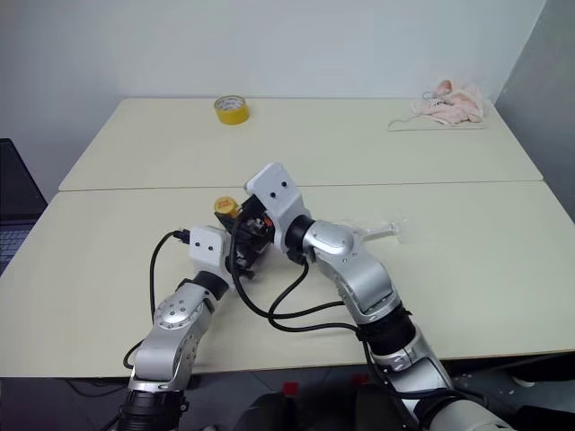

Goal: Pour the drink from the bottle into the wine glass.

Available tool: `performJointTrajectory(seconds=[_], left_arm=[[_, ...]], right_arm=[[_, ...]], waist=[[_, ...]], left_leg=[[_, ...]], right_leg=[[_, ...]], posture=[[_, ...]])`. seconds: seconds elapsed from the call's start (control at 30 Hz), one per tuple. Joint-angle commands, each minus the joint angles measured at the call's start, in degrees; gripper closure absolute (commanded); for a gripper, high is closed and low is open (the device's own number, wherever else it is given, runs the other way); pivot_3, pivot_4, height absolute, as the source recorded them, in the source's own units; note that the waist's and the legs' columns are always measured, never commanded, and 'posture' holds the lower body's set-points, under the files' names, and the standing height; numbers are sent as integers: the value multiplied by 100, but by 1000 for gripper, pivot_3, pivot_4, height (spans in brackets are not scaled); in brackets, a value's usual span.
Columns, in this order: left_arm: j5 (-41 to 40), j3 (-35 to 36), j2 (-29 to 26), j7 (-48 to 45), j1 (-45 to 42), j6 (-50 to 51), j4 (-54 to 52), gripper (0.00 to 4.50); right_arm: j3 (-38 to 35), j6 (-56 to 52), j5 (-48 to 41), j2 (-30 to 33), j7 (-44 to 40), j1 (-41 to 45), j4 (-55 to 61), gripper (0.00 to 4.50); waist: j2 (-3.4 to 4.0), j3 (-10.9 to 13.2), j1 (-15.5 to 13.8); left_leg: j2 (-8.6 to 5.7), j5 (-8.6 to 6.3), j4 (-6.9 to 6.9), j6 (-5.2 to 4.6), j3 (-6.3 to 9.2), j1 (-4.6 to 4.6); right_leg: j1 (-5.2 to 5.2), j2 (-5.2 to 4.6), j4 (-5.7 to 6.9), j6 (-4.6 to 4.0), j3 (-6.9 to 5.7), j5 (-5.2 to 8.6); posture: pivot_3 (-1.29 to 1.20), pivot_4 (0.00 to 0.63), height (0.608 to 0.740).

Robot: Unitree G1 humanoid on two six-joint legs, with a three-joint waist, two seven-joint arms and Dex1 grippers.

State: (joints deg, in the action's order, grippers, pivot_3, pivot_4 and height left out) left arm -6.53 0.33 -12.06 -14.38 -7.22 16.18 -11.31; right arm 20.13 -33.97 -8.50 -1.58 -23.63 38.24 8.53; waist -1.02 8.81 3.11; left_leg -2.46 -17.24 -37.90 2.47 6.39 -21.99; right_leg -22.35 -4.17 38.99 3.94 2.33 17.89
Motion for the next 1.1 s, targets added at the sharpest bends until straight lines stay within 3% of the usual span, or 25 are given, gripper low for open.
performJointTrajectory(seconds=[0.03, 0.1, 0.17, 0.4, 0.63, 0.9, 1.1], left_arm=[[-8, 13, 12, 7, -66, -94, -202, 2292], [-9, 11, 8, -1, -65, -101, -203, 2292], [-9, 9, 4, -9, -56, -106, -211, 2292], [-16, 12, -4, -27, -22, -119, -227, 2292], [-35, 10, -21, -72, -12, -115, -225, 2292], [-189, 68, -170, -409, -2, -7, -256, 2292], [-307, 15, -182, -587, 103, 138, -427, 2292]], right_arm=[[69, 160, 41, -84, -29, 129, 92, 705], [106, 158, 59, -79, -79, 125, 95, 705], [100, 161, 59, -97, -67, 119, 103, 1097], [51, 173, 46, -136, -28, 136, 98, 3234], [-27, 268, -170, -42, -381, 162, 108, 3246], [-161, 866, -1127, 892, -2931, 609, -129, 3246], [13, 1330, -1061, 1142, -3990, 974, -634, 3246]], waist=[[0, 0, 0], [0, 0, 0], [0, 0, 0], [0, 0, -1], [0, 0, -1], [0, 1, 0], [1, 1, 20]], left_leg=[[0, 0, 0, 0, 0, 0], [0, 0, 0, 0, 0, 0], [0, 0, 0, 0, 0, 0], [0, 0, 0, 0, 0, 0], [0, 0, 0, 0, 0, 0], [-1, 0, -2, -1, -1, 0], [3, 0, 4, -1, -2, 2]], right_leg=[[0, 0, 0, 0, 0, 0], [0, 0, 0, 0, 0, 0], [0, 0, 0, 0, 0, 0], [0, 0, 0, 0, 0, 0], [0, 0, 0, 0, 0, 0], [4, 0, -2, 0, -1, 0], [3, 3, -3, 0, -1, 0]], posture=[[0, 150, 740], [0, 150, 740], [0, 150, 740], [0, 150, 740], [0, 150, 740], [0, 150, 740], [0, 150, 740]])
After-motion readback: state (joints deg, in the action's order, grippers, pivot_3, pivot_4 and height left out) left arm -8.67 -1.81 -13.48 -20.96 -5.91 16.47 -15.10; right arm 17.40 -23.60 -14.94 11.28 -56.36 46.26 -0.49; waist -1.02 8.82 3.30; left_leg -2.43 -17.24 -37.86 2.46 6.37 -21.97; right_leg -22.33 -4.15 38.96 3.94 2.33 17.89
